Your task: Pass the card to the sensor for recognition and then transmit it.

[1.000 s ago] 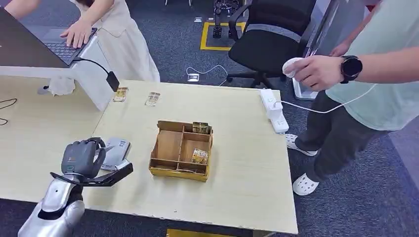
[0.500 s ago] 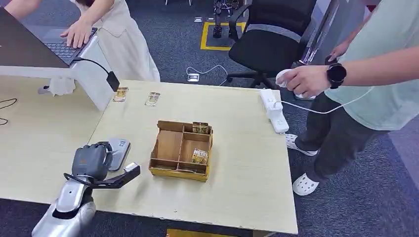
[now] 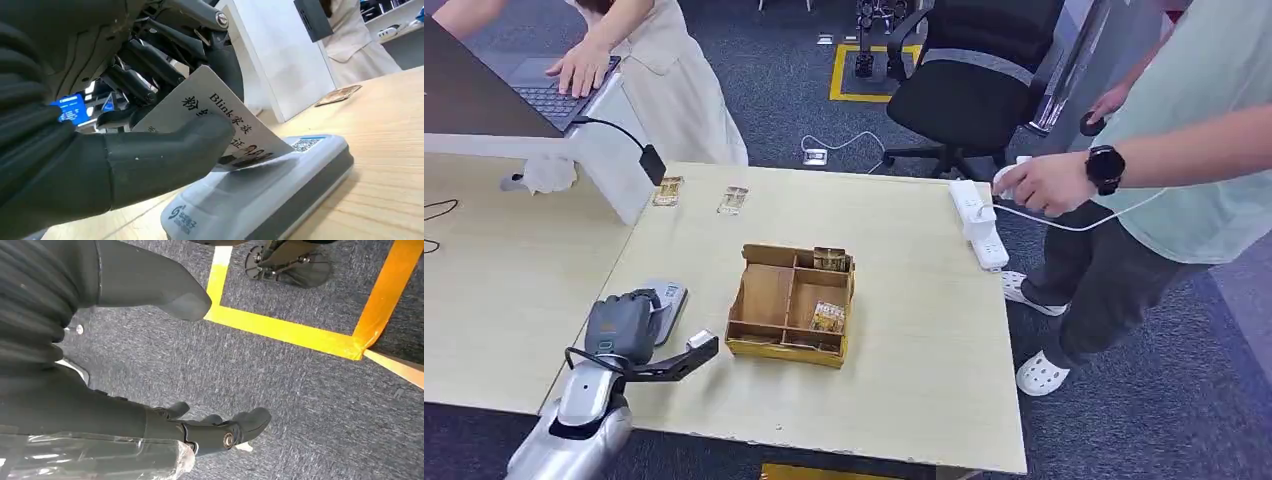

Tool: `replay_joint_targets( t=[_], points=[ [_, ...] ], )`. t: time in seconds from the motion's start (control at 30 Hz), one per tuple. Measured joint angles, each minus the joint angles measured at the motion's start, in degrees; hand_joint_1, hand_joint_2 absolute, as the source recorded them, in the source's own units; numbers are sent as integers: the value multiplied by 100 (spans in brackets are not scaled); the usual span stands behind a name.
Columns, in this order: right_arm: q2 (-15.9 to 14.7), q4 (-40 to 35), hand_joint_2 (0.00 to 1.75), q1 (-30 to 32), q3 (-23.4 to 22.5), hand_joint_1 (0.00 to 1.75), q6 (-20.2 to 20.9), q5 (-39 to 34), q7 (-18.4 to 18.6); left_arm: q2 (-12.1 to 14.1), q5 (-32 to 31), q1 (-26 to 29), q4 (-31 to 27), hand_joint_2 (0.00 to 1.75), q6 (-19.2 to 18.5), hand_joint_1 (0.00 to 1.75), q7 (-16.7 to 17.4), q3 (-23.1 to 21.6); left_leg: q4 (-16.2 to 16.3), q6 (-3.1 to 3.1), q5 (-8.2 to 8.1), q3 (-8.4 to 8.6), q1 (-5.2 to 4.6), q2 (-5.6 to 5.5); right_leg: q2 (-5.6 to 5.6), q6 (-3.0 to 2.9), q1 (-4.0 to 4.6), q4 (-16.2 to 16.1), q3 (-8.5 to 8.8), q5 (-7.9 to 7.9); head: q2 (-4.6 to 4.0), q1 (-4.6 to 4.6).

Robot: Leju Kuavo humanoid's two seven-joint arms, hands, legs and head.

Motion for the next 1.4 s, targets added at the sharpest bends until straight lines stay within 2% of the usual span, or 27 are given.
replay_joint_targets(
  t=[0.27, 0.53, 0.7, 1.4],
  points=[
    [11, 0, 175, 0, -24, 0, 15, 4, -9, -39, -66, -9, 85, 175, -79, 175, 28, -22, 0, 0, 0, 0, 0, 0, 0, 0, 0, 0, 0, 0, 0, 0],
    [48, -2, 175, 30, -131, 0, 79, 144, 11, -72, -197, 5, 297, 175, -417, 175, 70, -153, -1, 0, 0, 0, 0, -1, -1, 0, 0, 0, 3, 0, 0, 0],
    [96, 0, 175, 33, -243, 0, 173, 249, 15, -53, -50, 1, 339, 175, -719, 175, -2, -238, -5, 2, -2, 6, -2, -1, -2, 0, -2, 0, 12, -2, 0, 0],
    [230, 7, 175, 98, -505, 0, 313, 422, -39, 15, 116, -30, 409, 175, -721, 175, -42, -319, -17, -2, 0, 50, -1, -3, -4, 2, -2, 0, 52, -10, 0, 0]
  ],
)
